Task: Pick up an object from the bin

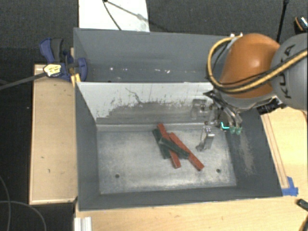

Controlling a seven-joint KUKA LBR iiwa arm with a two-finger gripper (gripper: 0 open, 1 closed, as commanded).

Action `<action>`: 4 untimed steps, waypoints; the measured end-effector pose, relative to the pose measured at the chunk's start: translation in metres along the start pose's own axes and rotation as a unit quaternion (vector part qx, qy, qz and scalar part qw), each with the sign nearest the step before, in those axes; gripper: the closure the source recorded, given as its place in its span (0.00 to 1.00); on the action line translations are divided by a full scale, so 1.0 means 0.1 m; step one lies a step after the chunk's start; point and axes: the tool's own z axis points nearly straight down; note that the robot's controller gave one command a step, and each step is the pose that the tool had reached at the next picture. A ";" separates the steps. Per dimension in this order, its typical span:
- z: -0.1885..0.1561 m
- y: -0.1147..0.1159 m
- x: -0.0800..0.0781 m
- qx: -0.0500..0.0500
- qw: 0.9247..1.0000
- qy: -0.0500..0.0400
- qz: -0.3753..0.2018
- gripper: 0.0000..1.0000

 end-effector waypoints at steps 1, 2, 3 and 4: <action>1.29 0.06 -0.30 0.000 0.999 -0.001 0.046 0.00; 1.26 0.06 -0.31 0.000 0.999 -0.003 0.046 1.00; 0.29 0.21 -0.20 0.000 1.000 -0.007 0.030 1.00; -0.91 0.14 -0.19 -0.001 0.999 -0.008 0.042 1.00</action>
Offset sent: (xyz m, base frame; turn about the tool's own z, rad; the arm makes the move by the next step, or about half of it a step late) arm 0.0298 0.0065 -0.1268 0.0936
